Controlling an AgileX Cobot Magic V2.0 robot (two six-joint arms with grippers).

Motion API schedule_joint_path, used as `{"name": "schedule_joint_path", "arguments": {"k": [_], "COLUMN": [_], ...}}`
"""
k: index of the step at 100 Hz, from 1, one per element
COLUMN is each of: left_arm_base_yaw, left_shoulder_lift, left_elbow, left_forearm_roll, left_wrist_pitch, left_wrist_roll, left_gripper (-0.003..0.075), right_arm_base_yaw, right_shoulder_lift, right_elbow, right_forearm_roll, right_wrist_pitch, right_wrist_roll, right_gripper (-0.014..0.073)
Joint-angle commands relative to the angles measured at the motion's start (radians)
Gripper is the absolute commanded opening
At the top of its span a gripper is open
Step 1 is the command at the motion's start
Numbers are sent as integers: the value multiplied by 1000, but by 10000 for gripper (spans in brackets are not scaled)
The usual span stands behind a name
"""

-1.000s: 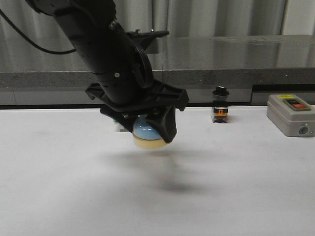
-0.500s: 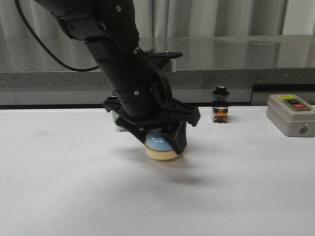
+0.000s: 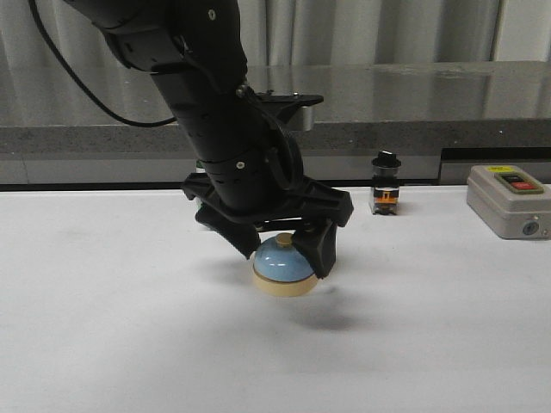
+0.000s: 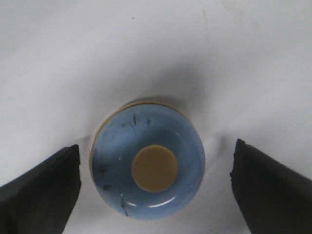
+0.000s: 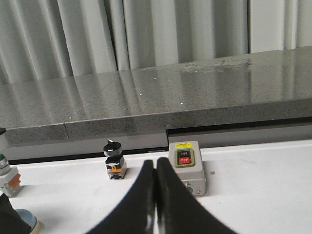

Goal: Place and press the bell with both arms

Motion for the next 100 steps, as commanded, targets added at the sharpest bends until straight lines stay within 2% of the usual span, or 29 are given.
{"name": "schedule_joint_path", "arguments": {"k": [1,25,46,66,100], "left_arm_base_yaw": [-1,46,108,247,498], "left_shoulder_lift": [-79,-184,-321,-456,-751], "left_elbow": [-30,-28,33,163,446], "left_forearm_roll": [-12,-4,57,62,57], "left_wrist_pitch": [-2,77,87,60,-91], "left_wrist_roll": [-4,-4,-3,-3,-3], "left_gripper": [603,603,601,599,599], "right_arm_base_yaw": [-7,-7,-7,-7,-7], "right_shoulder_lift": [-19,-19,-19,-19,-19], "right_elbow": [-20,-20,-20,-20,-20], "right_forearm_roll": [-10,-10,-10,-10,-10], "right_wrist_pitch": [-84,-84,-84,-84,-84], "right_wrist_roll": [-1,-1,-1,-1,-1], "right_gripper": [-64,-64,-64,-64,-64]}}
